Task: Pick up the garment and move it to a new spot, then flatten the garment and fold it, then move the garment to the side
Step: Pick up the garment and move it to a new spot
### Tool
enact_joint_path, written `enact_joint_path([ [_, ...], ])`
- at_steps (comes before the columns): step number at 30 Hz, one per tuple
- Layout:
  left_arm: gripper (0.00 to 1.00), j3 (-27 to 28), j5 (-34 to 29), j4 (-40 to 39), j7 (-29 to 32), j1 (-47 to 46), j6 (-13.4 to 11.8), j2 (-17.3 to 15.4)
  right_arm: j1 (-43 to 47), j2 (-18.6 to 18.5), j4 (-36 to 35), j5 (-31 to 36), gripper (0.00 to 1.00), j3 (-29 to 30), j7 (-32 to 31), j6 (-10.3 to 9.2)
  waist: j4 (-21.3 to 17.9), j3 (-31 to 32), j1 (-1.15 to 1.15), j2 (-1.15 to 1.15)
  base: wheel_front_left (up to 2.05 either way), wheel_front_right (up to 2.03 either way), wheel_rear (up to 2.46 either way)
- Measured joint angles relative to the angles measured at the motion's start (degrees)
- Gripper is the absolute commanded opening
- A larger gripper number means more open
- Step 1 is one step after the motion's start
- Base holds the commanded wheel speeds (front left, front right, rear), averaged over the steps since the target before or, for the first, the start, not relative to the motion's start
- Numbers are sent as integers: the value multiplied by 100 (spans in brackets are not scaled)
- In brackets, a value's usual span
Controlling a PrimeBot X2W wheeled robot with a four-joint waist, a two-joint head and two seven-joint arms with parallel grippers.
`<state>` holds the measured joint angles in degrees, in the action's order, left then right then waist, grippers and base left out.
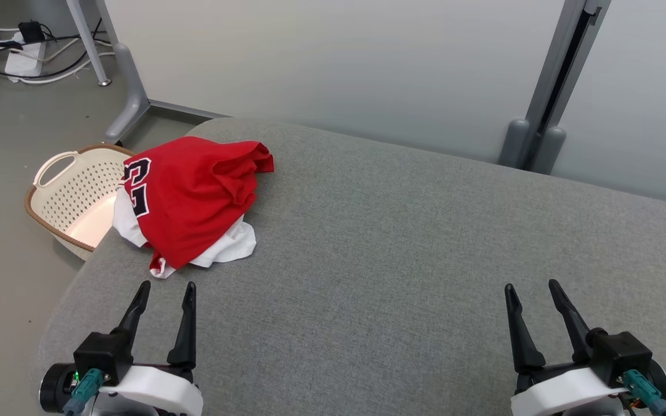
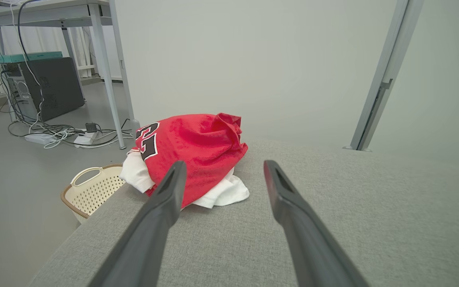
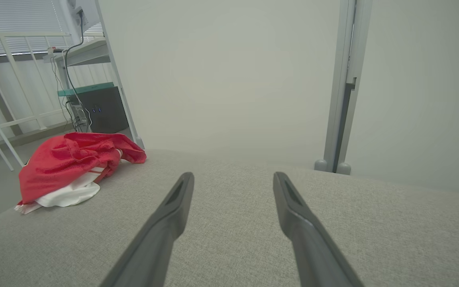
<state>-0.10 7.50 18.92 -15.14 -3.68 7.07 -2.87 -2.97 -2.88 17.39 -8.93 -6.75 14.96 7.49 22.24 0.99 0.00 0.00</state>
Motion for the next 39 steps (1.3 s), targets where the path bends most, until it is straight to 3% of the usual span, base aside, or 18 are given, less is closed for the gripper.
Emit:
enact_joint_path([
  [12, 100, -156, 528, 304, 0, -1260, -143, 4, -654, -382, -494, 203, 100, -23, -296, 0, -174, -1053, 0, 0, 0, 0, 0],
  [25, 100, 123, 370, 2057, 0, -3223, -35, -62, -1046, -683, -875, 244, 100, -68, -508, 0, -545, -2249, 0, 0, 0, 0, 0],
  [36, 100, 628, 404, 3443, 0, -4065, -81, -327, -1206, -667, -892, 196, 100, -192, -538, 0, -788, -2444, 0, 0, 0, 0, 0],
  [37, 29, 643, 368, 3518, 1, -4084, -85, -354, -1206, -664, -889, 193, 100, -180, -536, 0, -788, -2444, 0, 0, 0, 0, 0],
  [38, 0, 645, 338, 3588, 0, -4113, -86, -377, -1206, -665, -879, 186, 100, -172, -530, 0, -785, -2443, 0, 0, 0, 0, 0],
  [39, 0, 624, 287, 3653, 1, -4142, -90, -396, -1206, -666, -864, 180, 100, -163, -528, 0, -779, -2439, 0, 0, 0, 0, 0],
])
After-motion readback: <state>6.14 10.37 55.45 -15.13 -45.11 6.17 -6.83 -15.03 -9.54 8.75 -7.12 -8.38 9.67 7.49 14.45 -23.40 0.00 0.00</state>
